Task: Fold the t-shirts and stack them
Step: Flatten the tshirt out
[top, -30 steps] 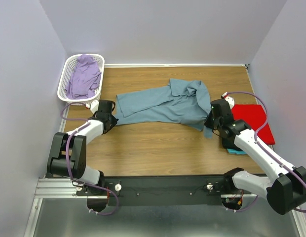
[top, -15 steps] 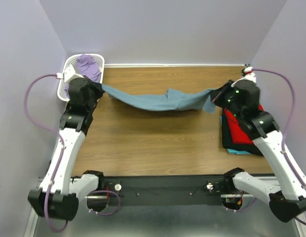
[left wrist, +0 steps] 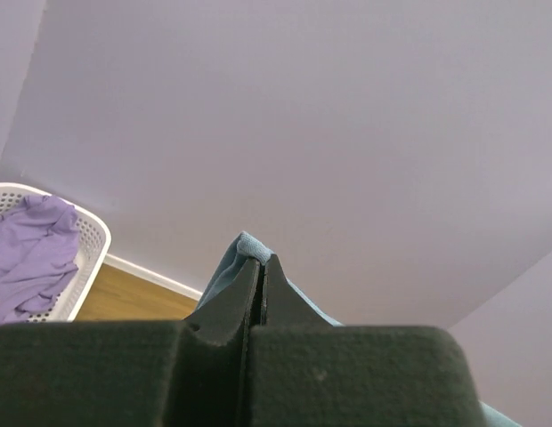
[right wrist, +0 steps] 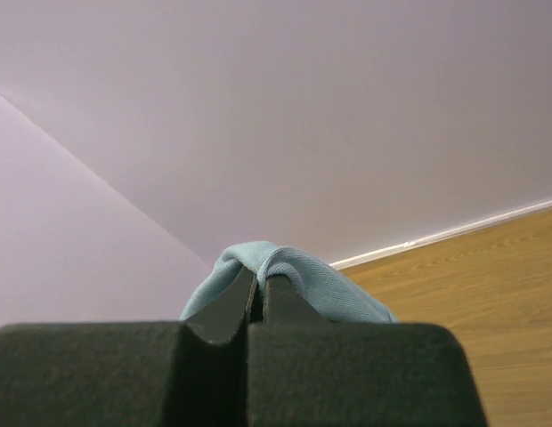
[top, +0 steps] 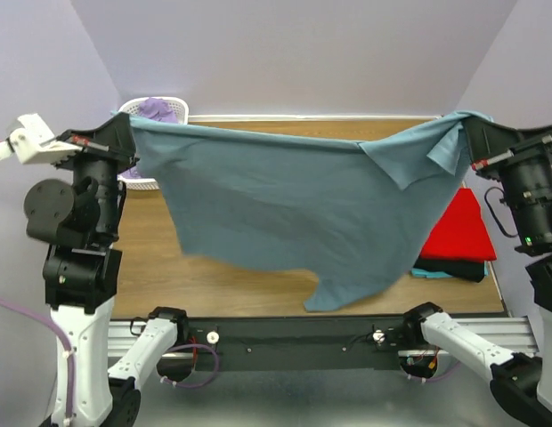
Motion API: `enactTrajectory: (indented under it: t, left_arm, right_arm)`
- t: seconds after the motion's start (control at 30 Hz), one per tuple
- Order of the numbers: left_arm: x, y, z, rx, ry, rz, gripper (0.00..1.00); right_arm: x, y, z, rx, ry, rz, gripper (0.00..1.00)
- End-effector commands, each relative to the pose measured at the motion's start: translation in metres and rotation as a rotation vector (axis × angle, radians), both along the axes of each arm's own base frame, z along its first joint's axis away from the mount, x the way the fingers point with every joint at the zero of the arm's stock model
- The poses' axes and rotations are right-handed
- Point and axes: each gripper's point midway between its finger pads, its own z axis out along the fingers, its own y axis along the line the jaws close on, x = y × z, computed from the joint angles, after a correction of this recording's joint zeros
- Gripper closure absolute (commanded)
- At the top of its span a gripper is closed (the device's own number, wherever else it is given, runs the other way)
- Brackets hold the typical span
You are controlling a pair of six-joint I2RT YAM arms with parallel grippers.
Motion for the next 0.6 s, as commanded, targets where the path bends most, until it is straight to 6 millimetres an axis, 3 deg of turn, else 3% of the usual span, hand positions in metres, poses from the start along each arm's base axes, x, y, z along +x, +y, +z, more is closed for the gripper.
enactTrajectory:
  t: [0.0, 0.1, 0.13, 0.17, 0.2, 0.23, 0.27, 0.3, 0.33, 0.37, 0.4, 0.43, 0.47, 0.5, 0.53, 0.57]
  left_arm:
    - [0.051, -0.009, -0.027, 0.019, 0.100, -0.020, 1.00]
    - [0.087, -0.019, -0.037, 0.009, 0.115, -0.048, 1.00]
    - [0.097, -0.022, -0.033, -0.003, 0.089, -0.062, 1.00]
    - [0.121, -0.026, -0.045, -0.004, 0.117, -0.069, 1.00]
    - [0.134, -0.029, -0.050, -0.004, 0.119, -0.079, 1.00]
    - [0.147, -0.035, -0.054, -0.002, 0.118, -0.100, 1.00]
    - [0.160, -0.037, -0.048, -0.007, 0.082, -0.108, 1.00]
    - [0.192, -0.042, -0.075, -0.003, 0.145, -0.112, 1.00]
    - [0.203, -0.045, -0.053, -0.002, 0.075, -0.129, 1.00]
    - [0.217, -0.047, -0.053, 0.000, 0.072, -0.137, 1.00]
    - [0.244, -0.048, -0.050, 0.002, 0.068, -0.148, 1.00]
    - [0.272, -0.046, -0.064, -0.001, 0.097, -0.159, 1.00]
    - [0.264, -0.048, -0.035, 0.004, 0.039, -0.176, 1.00]
    - [0.284, -0.048, -0.041, 0.002, 0.053, -0.213, 1.00]
    - [0.275, -0.053, 0.002, 0.022, -0.031, -0.259, 1.00]
    - [0.275, -0.052, 0.015, 0.031, -0.059, -0.267, 1.00]
  right_arm:
    - [0.060, 0.012, -0.022, -0.078, 0.095, -0.067, 0.99]
    - [0.112, 0.032, -0.050, -0.135, 0.170, -0.072, 0.99]
    - [0.126, 0.037, -0.048, -0.134, 0.150, -0.076, 0.99]
    - [0.155, 0.047, -0.064, -0.171, 0.186, -0.085, 0.99]
    - [0.171, 0.053, -0.073, -0.187, 0.197, -0.089, 0.99]
    - [0.185, 0.055, -0.062, -0.177, 0.160, -0.103, 0.99]
    - [0.202, 0.060, -0.067, -0.199, 0.162, -0.098, 0.99]
    - [0.216, 0.063, -0.066, -0.190, 0.153, -0.098, 0.99]
    - [0.245, 0.061, -0.066, -0.178, 0.146, -0.111, 0.99]
    - [0.257, 0.063, -0.059, -0.165, 0.123, -0.098, 0.99]
    - [0.267, 0.058, -0.050, -0.153, 0.099, -0.106, 0.99]
    - [0.283, 0.062, -0.034, -0.150, 0.061, -0.104, 0.99]
    - [0.287, 0.062, -0.022, -0.149, 0.032, -0.110, 0.99]
    - [0.291, 0.062, -0.013, -0.148, 0.008, -0.115, 0.99]
    - [0.287, 0.057, 0.017, -0.134, -0.061, -0.128, 0.99]
    - [0.284, 0.053, 0.029, -0.135, -0.088, -0.151, 0.99]
